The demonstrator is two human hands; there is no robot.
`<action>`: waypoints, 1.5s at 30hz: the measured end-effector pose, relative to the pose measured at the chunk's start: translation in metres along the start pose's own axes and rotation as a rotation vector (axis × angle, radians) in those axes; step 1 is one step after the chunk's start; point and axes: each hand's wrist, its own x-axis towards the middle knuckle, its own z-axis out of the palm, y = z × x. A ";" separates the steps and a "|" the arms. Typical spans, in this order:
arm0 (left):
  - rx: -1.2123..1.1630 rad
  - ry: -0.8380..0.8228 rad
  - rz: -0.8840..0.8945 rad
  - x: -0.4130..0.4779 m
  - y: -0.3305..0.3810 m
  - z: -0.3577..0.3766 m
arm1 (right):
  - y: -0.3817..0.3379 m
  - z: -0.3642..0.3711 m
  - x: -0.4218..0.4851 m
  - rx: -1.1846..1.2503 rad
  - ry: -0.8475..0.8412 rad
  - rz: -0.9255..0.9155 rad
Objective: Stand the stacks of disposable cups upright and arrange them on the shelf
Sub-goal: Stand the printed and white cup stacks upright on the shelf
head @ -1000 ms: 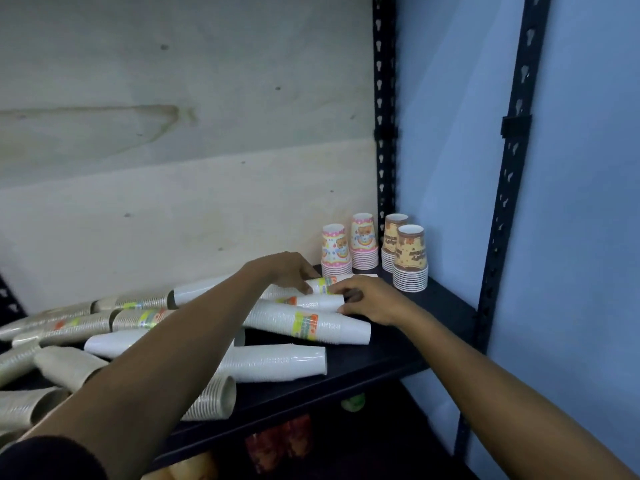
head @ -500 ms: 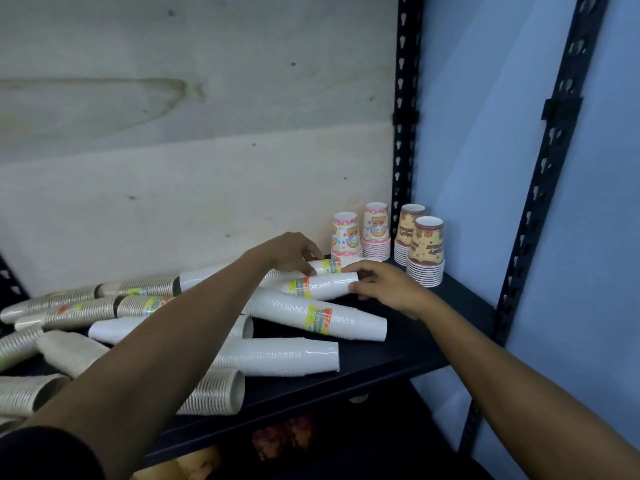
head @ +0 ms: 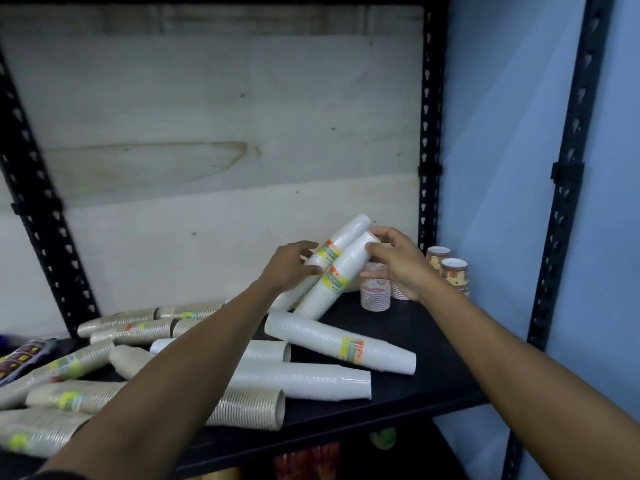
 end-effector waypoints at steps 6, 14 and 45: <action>-0.191 0.222 -0.051 -0.006 -0.001 -0.010 | -0.032 0.005 0.022 -0.246 0.119 -0.167; -0.322 0.232 -0.079 -0.001 -0.008 0.010 | -0.027 0.006 0.049 -0.427 0.193 -0.213; -0.406 0.110 -0.197 0.008 -0.041 0.057 | -0.004 0.014 0.082 -0.545 0.121 -0.209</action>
